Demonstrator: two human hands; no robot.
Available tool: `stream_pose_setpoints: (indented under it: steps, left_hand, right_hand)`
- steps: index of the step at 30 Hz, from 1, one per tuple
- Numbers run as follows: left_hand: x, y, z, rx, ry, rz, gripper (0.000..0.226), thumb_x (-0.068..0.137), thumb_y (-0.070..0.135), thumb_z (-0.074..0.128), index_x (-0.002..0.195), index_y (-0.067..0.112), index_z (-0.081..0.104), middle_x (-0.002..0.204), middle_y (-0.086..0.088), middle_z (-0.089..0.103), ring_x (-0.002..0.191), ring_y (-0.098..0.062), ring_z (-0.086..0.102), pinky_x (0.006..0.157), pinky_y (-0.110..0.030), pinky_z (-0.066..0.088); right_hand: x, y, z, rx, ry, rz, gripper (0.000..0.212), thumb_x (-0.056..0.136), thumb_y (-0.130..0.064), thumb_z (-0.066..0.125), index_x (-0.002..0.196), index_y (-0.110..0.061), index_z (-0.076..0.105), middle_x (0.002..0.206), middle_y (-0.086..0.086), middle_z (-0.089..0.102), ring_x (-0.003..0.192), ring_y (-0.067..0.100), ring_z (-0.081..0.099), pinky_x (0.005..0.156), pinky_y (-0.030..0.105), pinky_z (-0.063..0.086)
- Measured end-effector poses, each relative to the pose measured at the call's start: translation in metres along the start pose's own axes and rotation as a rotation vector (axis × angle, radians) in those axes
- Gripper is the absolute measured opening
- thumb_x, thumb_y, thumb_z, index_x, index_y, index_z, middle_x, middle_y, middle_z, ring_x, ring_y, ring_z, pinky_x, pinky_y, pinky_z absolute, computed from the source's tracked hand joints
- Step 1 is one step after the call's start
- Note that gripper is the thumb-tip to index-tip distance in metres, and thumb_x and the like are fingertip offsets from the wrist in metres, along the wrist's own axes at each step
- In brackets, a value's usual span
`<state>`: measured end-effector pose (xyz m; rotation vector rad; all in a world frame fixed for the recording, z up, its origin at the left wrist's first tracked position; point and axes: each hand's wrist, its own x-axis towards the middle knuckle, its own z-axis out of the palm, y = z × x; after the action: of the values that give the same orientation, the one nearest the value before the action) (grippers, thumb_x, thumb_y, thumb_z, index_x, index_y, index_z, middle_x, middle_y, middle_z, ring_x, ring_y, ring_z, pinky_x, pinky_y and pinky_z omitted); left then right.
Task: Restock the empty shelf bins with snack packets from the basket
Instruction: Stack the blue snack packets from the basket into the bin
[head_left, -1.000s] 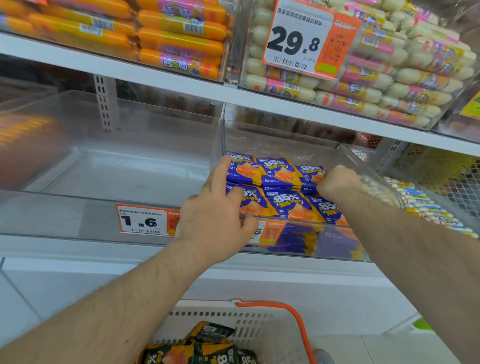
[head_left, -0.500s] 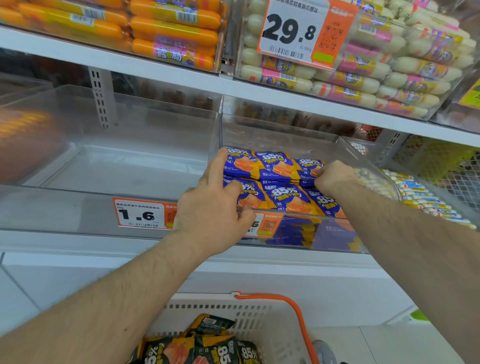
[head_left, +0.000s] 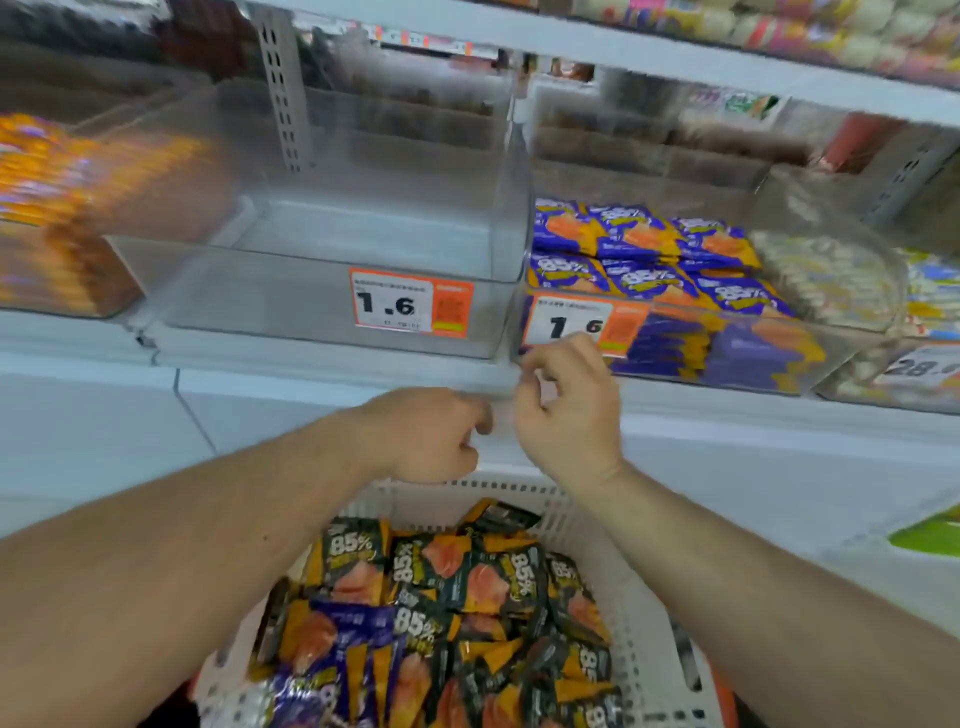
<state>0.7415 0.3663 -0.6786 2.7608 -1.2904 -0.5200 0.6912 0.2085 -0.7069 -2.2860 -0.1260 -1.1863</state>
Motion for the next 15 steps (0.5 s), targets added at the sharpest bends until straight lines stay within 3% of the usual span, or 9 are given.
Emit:
stream_pose_setpoints:
  steps: [3, 6, 8, 11, 13, 15]
  left_hand:
    - [-0.014, -0.023, 0.028, 0.028, -0.222, -0.082, 0.035, 0.096, 0.031, 0.047, 0.129, 0.021, 0.053, 0.119, -0.006, 0.060, 0.107, -0.024, 0.057, 0.089, -0.035, 0.046]
    - [-0.027, -0.037, 0.045, 0.000, -0.306, -0.129, 0.015, 0.096, 0.025, 0.047, 0.093, 0.015, 0.057, 0.081, -0.008, 0.053, 0.071, -0.019, 0.053, 0.068, -0.032, 0.037]
    - [-0.033, -0.044, 0.052, 0.018, -0.344, -0.159, 0.020, 0.094, 0.025, 0.047, 0.093, 0.010, 0.061, 0.086, -0.008, 0.060, 0.074, -0.025, 0.056, 0.064, -0.032, 0.038]
    - [-0.037, -0.052, 0.060, 0.022, -0.371, -0.192, 0.026, 0.095, 0.026, 0.045, 0.097, 0.008, 0.064, 0.092, -0.008, 0.062, 0.076, -0.024, 0.054, 0.056, -0.030, 0.036]
    - [-0.040, -0.052, 0.060, 0.019, -0.376, -0.191, 0.026, 0.096, 0.025, 0.044, 0.101, 0.010, 0.064, 0.090, -0.004, 0.060, 0.074, -0.019, 0.054, 0.054, -0.026, 0.036]
    - [-0.042, -0.054, 0.063, 0.022, -0.374, -0.182, 0.024, 0.098, 0.025, 0.043, 0.108, 0.014, 0.061, 0.096, -0.001, 0.059, 0.081, -0.016, 0.056, 0.059, -0.025, 0.040]
  right_hand:
    - [-0.078, 0.002, 0.044, 0.000, -0.465, 0.276, 0.011, 0.081, -0.012, 0.051, 0.076, -0.009, 0.060, 0.078, 0.002, 0.052, 0.073, 0.023, 0.051, 0.062, 0.031, 0.042]
    - [-0.139, 0.003, 0.079, -0.080, -0.978, 0.513, 0.015, 0.089, -0.019, 0.050, 0.075, -0.017, 0.054, 0.075, -0.001, 0.052, 0.070, 0.020, 0.051, 0.063, 0.036, 0.048]
    - [-0.168, -0.006, 0.096, -0.069, -1.207, 0.613, 0.011, 0.089, -0.020, 0.053, 0.092, -0.019, 0.063, 0.090, 0.001, 0.063, 0.079, 0.020, 0.059, 0.070, 0.037, 0.055]
    - [-0.199, -0.021, 0.118, -0.001, -1.377, 0.796, 0.036, 0.091, -0.021, 0.057, 0.126, -0.018, 0.055, 0.102, 0.002, 0.061, 0.079, 0.020, 0.063, 0.061, 0.036, 0.057]
    - [-0.212, -0.029, 0.129, 0.050, -1.377, 0.931, 0.044, 0.092, -0.025, 0.060, 0.133, -0.019, 0.047, 0.097, 0.001, 0.060, 0.074, 0.021, 0.064, 0.059, 0.035, 0.054]
    - [-0.220, -0.035, 0.137, 0.042, -1.311, 0.955, 0.039, 0.089, -0.021, 0.063, 0.126, -0.020, 0.052, 0.104, 0.002, 0.063, 0.082, 0.022, 0.064, 0.065, 0.034, 0.055]
